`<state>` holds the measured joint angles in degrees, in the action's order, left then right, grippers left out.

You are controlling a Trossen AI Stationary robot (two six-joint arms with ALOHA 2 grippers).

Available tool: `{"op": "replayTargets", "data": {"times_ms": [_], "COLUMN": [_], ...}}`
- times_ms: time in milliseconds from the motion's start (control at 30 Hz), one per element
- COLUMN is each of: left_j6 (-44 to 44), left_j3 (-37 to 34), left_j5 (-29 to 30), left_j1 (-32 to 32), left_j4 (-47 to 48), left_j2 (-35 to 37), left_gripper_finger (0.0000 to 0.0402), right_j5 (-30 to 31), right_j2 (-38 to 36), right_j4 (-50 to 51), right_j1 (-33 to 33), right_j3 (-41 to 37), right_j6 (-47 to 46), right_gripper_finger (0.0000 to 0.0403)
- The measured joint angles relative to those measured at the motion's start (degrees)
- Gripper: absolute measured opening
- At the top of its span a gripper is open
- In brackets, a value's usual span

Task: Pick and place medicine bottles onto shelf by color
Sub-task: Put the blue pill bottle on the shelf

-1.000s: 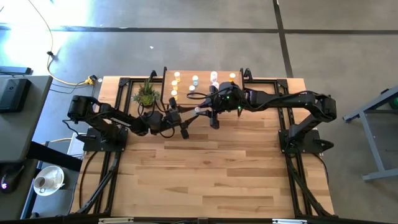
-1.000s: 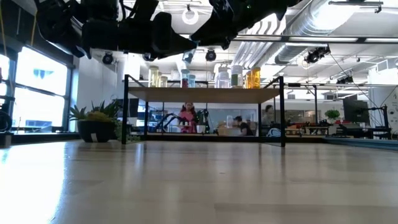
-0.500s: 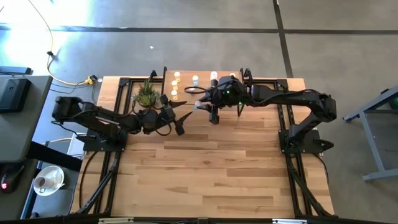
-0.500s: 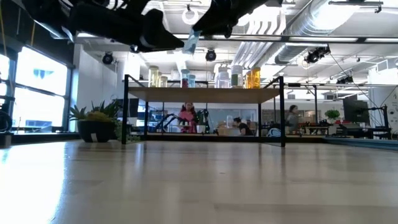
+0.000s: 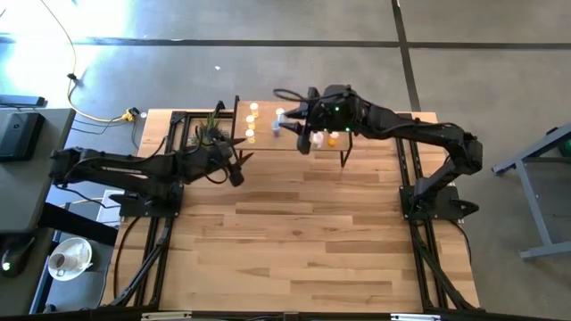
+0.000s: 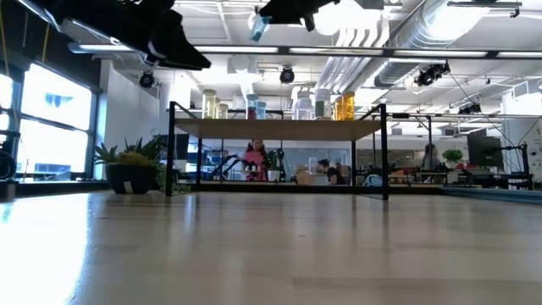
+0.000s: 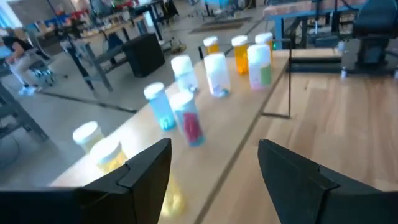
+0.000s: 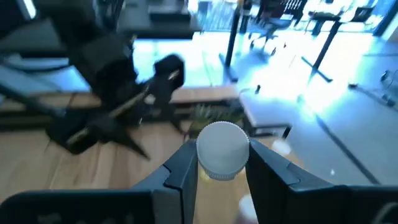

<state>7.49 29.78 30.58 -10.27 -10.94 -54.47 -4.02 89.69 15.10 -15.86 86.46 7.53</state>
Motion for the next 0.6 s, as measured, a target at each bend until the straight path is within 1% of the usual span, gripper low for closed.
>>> {"op": "replayTargets", "data": {"times_ms": [67, 167, 200, 267, 400, 500, 600], "left_j6": [-1.25, -3.36, -4.10, -5.32, -8.04, -10.93, -13.12], "left_j3": [-0.02, -0.19, -0.90, -3.23, -8.50, -11.86, -14.49], "left_j5": [-0.41, -1.95, -2.66, -4.08, -4.39, -4.43, -4.45], "left_j1": [-0.27, -0.27, -0.27, -0.27, -0.25, -0.25, -0.23], "left_j4": [3.69, 7.12, 6.98, 5.81, 1.57, -2.27, -4.49], "left_j2": [2.33, 4.66, 5.16, 6.08, 7.14, 7.57, 7.54], "left_gripper_finger": [0.0229, 0.0229, 0.0229, 0.0229, 0.0229, 0.0229, 0.0229], "right_j5": [-0.01, -0.41, -0.60, -0.64, -0.75, -0.91, -0.93], "right_j2": [0.04, 1.06, 1.67, 2.99, 5.75, 8.11, 11.33], "right_j4": [-2.43, -5.70, -6.71, -7.05, -5.72, -4.39, -0.68], "right_j1": [-0.66, -1.35, -1.44, -1.46, -1.42, -1.37, -1.37], "right_j3": [0.02, 0.09, 0.09, 0.24, 1.23, 3.25, 6.02], "right_j6": [-0.87, -2.56, -2.74, -2.91, -3.02, -3.02, -3.01], "right_gripper_finger": [0.0099, 0.0099, 0.0099, 0.0099, 0.0099, 0.0099, 0.0099]}}
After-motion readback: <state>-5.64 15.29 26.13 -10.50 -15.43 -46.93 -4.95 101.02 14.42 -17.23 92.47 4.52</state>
